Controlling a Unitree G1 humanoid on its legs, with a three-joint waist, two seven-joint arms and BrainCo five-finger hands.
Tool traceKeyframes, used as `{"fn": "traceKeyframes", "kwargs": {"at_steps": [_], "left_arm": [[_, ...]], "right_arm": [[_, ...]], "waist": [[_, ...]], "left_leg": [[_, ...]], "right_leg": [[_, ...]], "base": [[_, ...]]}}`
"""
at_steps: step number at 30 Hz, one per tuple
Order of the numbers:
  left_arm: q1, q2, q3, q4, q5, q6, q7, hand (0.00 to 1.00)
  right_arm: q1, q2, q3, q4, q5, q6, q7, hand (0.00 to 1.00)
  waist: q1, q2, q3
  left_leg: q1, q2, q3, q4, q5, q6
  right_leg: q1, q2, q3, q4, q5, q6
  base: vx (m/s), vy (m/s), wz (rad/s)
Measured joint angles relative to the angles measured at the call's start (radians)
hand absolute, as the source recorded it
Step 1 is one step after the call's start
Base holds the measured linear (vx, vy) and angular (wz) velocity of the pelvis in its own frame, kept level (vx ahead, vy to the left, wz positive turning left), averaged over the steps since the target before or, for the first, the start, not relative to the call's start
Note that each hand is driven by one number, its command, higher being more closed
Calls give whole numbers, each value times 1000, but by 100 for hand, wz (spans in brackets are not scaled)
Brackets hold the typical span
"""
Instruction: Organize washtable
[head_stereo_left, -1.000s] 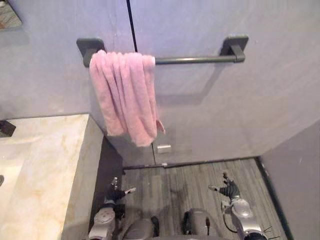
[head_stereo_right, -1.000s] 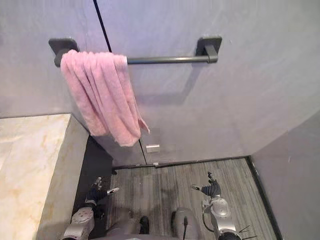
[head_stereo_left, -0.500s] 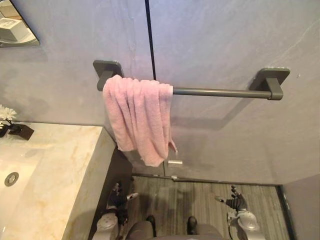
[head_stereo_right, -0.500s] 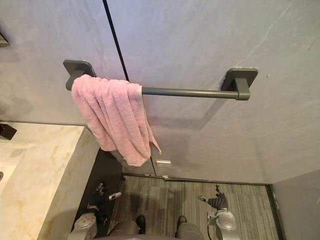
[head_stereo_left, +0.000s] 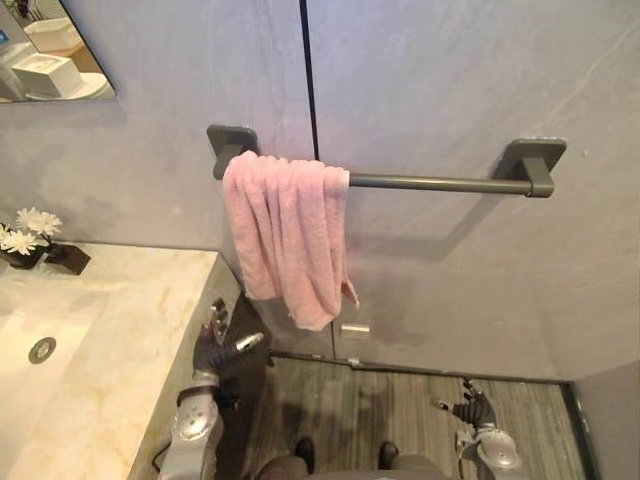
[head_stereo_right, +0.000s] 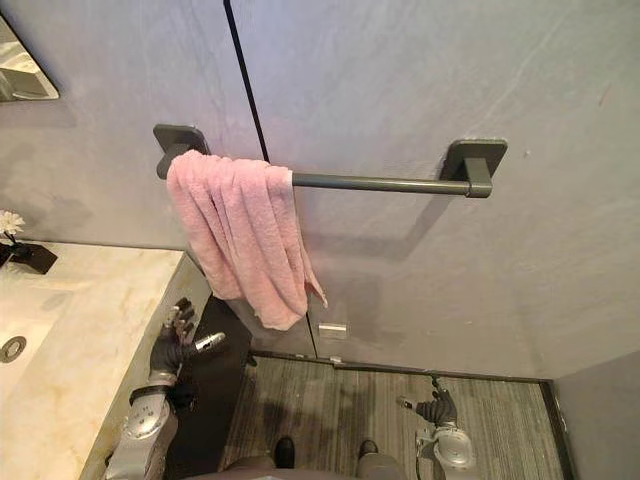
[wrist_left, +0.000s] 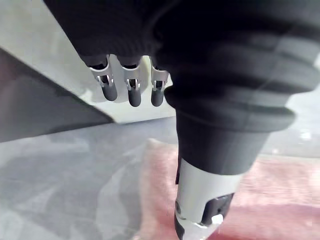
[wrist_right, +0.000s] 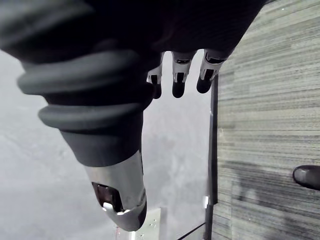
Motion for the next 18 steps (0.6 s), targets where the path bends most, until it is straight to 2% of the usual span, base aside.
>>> {"fn": "traceKeyframes", "kwargs": {"at_steps": [5, 8, 12, 13, 18], "left_arm": [[-97, 26, -16, -1, 2, -1, 25, 0], [-157, 60, -35, 2, 2, -1, 35, 0], [-195, 95, -73, 66, 14, -2, 51, 0], [-203, 101, -83, 88, 19, 1, 51, 100], [-255, 101, -125, 145, 35, 9, 49, 100]], "right_arm": [[0, -6, 38, 2, -20, 0, 18, 0], [-1, -5, 39, 2, -20, 0, 19, 0], [9, -15, 75, 5, -21, 2, 22, 0], [7, -15, 86, 6, -22, 3, 27, 0], [10, -17, 121, 6, -23, 10, 39, 0]], "waist": [[-5, -2, -7], [-23, -7, -11], [-24, -13, -13], [-24, -14, -13], [-28, -16, -13]], "left_leg": [[21, -1, 0, -20, 10, -1], [28, -1, 2, -24, 10, -1], [43, 3, 15, -32, 10, -1], [41, 5, 23, -33, 10, -1], [40, 7, 59, -45, 10, -1]], "right_leg": [[34, 13, -2, -38, 19, -1], [42, 16, 1, -45, 22, -4], [50, 22, 13, -66, 35, -8], [48, 24, 23, -75, 43, -8], [34, 28, 60, -103, 68, -8]], "base": [[0, 0, 0], [0, -4, -2], [-25, -7, -11], [-44, -5, -23], [-51, -2, -24]]}}
